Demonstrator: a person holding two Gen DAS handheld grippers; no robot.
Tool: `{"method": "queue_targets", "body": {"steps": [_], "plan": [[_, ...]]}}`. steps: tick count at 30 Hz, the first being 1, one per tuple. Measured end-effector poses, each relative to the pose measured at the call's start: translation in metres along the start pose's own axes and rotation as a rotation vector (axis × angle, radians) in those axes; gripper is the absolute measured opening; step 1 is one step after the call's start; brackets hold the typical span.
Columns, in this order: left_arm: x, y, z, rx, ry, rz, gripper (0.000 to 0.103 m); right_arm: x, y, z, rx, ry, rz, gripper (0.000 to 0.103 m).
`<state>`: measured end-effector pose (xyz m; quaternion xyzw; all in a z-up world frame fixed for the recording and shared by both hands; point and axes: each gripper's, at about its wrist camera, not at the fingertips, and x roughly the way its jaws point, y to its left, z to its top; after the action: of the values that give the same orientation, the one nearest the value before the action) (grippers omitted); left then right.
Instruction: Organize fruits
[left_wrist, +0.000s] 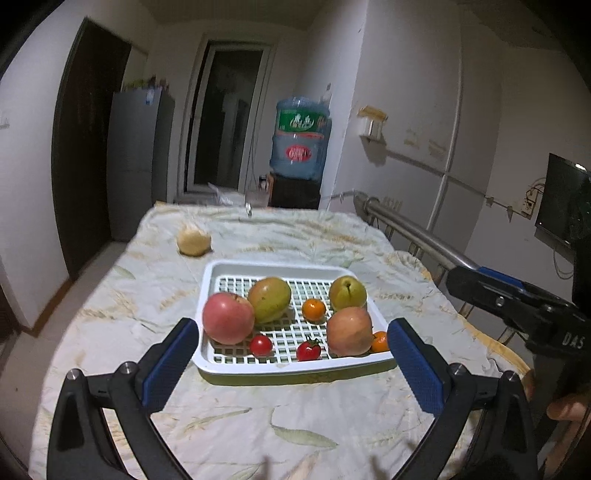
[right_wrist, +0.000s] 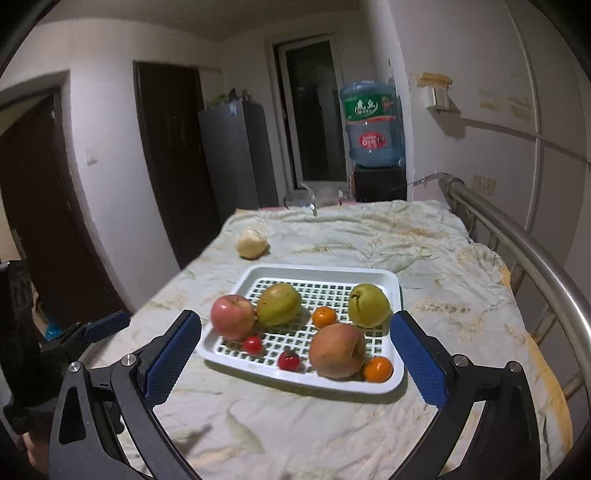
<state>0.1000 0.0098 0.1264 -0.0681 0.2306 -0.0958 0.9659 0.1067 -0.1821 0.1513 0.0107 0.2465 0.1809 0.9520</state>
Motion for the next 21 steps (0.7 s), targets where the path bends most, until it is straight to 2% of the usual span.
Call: {"method": "queue_targets", "body": {"steps": [10, 21], "plan": [[-0.057, -0.015, -0.005, 0.079, -0.089, 0.032, 0.103, -0.078, 0.016, -0.021, -0.016, -0.146, 0.018, 0.103], [-0.099, -0.027, -0.017, 0.138, -0.158, 0.068, 0.103, -0.124, 0.033, -0.041, -0.054, -0.242, 0.018, 0.103]]}}
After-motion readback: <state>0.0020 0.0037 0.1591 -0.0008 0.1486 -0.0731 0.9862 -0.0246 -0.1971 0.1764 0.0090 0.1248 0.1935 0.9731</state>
